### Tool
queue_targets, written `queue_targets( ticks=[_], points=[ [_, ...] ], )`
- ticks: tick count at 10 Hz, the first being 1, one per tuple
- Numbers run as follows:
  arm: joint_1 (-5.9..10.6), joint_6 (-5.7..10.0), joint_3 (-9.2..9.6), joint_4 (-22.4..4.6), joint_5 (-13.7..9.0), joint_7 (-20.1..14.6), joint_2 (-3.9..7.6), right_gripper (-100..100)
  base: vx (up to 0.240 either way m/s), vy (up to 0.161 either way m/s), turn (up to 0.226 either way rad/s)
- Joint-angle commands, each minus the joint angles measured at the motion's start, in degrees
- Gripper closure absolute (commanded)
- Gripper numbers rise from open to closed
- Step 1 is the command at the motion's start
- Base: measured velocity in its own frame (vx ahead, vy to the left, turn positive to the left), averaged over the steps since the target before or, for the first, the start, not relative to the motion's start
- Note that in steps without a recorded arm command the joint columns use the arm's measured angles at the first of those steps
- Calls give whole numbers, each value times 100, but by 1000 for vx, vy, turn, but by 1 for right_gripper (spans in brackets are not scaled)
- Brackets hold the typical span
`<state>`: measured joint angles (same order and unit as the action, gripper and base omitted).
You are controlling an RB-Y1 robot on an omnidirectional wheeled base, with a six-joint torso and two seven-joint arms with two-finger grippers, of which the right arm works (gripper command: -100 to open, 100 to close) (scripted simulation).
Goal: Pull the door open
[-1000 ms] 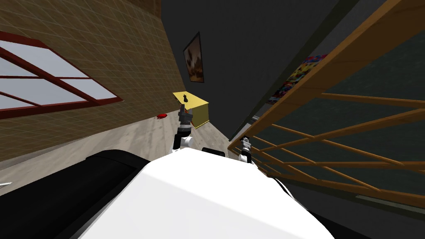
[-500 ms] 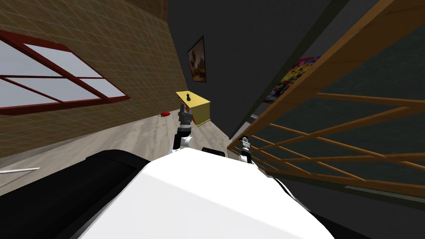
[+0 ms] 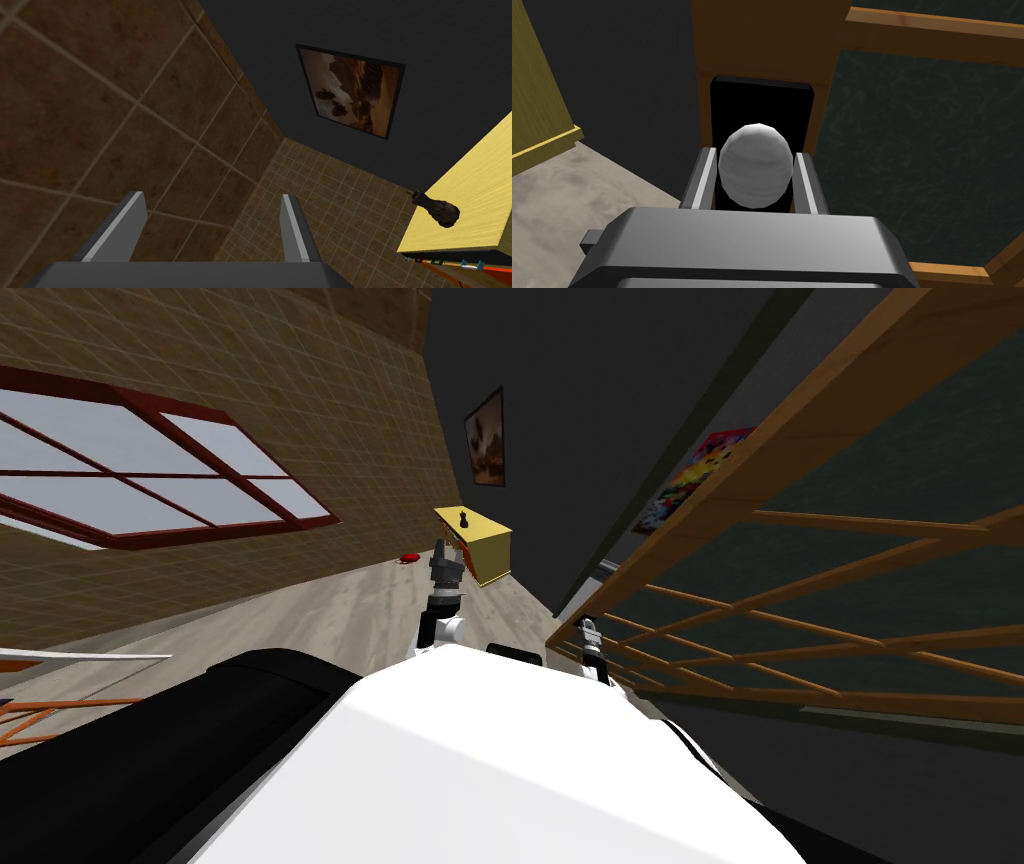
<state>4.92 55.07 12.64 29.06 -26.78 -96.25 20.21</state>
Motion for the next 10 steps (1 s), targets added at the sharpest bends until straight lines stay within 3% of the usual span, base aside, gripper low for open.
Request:
queue_targets(
  ticks=[1,2,3,9,10],
  points=[
    [-85,-1,98,136,55,-87,69,100,-281,-5,64],
    [-59,-8,61,98,35,-50,48,100,-124,8,11],
    [-131,56,221,137,127,-185,120,100,-164,-41,60],
    [-294,337,703,269,409,-614,390,100,-225,-54,53],
    [-246,318,655,195,382,-566,346,100,-117,-34,25]
  ],
)
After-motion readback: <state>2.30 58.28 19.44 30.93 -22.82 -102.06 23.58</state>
